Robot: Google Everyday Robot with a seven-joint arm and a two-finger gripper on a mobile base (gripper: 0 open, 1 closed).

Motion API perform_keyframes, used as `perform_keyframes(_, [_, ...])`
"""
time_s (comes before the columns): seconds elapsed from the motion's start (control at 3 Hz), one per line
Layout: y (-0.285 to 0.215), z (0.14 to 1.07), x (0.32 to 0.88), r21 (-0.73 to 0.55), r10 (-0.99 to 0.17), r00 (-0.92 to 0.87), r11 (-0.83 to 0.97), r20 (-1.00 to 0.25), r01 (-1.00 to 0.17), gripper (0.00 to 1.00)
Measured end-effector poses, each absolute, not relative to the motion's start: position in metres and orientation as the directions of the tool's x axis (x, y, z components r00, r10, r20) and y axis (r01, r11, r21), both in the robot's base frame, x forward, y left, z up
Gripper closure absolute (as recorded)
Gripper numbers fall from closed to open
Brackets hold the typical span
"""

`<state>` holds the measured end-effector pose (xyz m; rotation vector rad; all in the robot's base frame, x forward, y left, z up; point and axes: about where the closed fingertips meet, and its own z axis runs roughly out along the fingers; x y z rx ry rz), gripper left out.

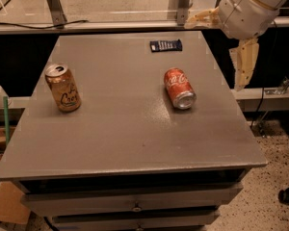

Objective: Place coke can upright

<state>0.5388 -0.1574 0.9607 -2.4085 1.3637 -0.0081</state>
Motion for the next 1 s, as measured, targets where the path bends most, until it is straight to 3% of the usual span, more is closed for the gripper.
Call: perform_keyframes(1.0, [-0.149,0.946,0.563,-0.308,-0.624,0.781,-0.744,0.006,-0.593,0.00])
